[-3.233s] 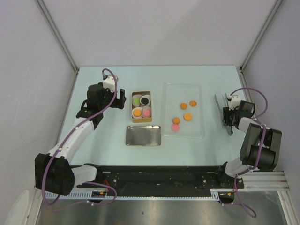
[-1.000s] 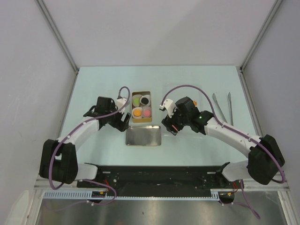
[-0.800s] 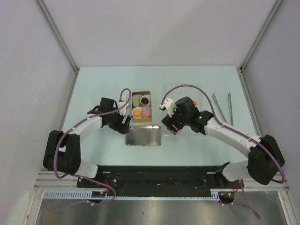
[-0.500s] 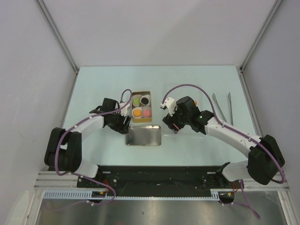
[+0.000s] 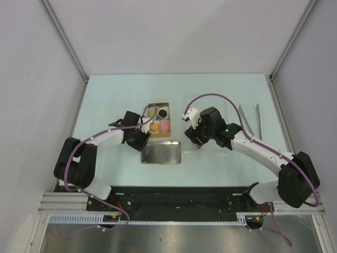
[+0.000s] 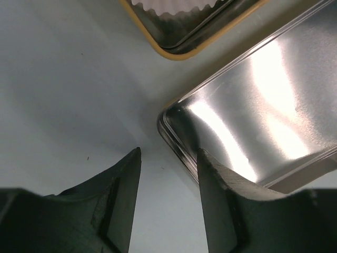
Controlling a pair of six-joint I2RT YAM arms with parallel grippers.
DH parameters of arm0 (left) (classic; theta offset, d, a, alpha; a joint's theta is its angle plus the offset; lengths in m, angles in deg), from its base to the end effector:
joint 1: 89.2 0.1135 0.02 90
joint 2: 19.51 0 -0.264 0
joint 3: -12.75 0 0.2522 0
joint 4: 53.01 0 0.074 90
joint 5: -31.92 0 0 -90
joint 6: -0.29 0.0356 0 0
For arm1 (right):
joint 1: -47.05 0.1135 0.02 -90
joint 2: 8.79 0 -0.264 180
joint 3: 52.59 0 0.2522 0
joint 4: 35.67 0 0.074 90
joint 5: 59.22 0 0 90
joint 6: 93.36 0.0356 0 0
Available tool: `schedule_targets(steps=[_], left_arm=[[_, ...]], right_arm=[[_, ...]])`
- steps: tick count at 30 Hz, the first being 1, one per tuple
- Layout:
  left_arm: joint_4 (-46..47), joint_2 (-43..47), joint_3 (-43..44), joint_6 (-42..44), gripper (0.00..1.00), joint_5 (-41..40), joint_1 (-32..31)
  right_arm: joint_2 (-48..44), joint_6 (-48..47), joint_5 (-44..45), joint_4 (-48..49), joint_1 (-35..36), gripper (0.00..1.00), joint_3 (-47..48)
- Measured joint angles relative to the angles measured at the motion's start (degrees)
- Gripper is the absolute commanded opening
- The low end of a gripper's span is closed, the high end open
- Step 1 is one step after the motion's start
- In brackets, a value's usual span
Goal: Pack the cookies
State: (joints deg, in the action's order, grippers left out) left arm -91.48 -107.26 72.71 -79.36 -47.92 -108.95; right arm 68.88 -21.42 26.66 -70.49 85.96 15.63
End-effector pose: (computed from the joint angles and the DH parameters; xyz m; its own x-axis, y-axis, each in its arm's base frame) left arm 0.2583 -0.0994 0.1599 -0.7758 0.4664 -0.4250 0.5477 0.8322 -0.0865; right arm 0.2247 0.1847 0.2536 -0.3098 -0.6474 -0.6963 -0.8021 0.5712 -0.1743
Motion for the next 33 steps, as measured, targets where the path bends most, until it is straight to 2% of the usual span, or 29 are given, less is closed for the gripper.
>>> schedule_targets(steps=[2, 3, 14, 22, 28, 31, 33], left_arm=[[0.1, -0.2, 0.1, 0.0, 0.45, -0.9, 0.0], [0.2, -0.3, 0.2, 0.0, 0.37, -1.1, 0.0], [0.5, -2.1, 1.7, 1.1, 0.00, -4.2, 0.1], [-4.6, 2.1, 1.5, 3.4, 0.00, -4.2, 1.4], [-8.5, 12.1, 2.6, 3.8, 0.00, -2.8, 2.3], [-9.0, 15.8, 4.9, 3.7, 0.00, -1.8, 2.8], [-8.9, 17.7, 6.7, 3.6, 0.00, -0.7, 3.2]], right_arm=[[0.0, 0.0, -0.1, 0.0, 0.0, 0.71, 0.0], [0.0, 0.0, -0.2, 0.0, 0.0, 0.71, 0.0], [0.0, 0.0, -1.3, -0.1, -0.3, 0.70, 0.0], [-0.5, -0.5, -2.8, -0.1, 0.0, 0.72, 0.0], [-1.9, -0.9, -6.9, -0.1, 0.6, 0.79, 0.4], [-1.9, -0.3, -9.9, 0.1, 0.6, 0.88, 1.6], [-2.1, 0.8, -12.3, 1.1, 0.4, 0.90, 2.2]])
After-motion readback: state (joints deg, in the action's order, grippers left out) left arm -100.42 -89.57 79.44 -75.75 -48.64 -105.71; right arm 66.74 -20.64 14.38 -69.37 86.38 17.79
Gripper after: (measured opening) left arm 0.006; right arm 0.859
